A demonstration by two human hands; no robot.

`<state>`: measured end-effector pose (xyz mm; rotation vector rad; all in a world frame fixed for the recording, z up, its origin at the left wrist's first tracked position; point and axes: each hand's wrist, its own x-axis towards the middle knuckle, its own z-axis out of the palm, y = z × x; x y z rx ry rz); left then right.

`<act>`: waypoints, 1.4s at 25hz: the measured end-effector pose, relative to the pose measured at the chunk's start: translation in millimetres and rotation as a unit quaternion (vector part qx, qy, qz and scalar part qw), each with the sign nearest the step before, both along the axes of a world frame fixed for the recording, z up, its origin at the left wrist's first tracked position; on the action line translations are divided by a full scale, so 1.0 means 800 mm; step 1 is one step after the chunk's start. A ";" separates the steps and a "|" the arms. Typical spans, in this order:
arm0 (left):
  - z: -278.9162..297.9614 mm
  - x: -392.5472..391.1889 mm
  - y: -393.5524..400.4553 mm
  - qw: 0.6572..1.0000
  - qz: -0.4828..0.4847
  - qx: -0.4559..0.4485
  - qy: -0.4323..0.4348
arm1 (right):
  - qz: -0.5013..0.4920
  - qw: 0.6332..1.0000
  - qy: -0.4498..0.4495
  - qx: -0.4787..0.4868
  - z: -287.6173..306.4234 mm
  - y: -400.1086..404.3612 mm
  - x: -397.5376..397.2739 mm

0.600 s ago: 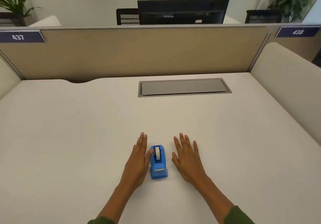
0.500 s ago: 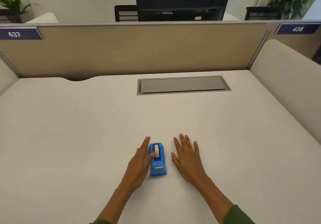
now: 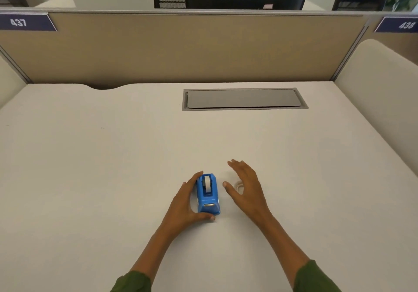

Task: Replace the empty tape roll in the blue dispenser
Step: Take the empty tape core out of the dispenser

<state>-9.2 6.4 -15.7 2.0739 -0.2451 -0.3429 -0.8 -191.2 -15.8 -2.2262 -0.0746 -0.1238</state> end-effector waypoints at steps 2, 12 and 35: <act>-0.001 0.000 -0.001 1.000 -0.004 -0.003 -0.004 | 0.066 0.997 0.019 0.032 0.015 0.009 0.003; 0.001 0.005 0.003 1.000 0.008 -0.002 0.019 | 0.135 0.990 0.042 0.011 0.030 0.028 0.027; 0.098 0.022 -0.023 0.962 0.174 -0.210 0.005 | 0.115 0.962 0.040 0.245 0.098 0.017 0.025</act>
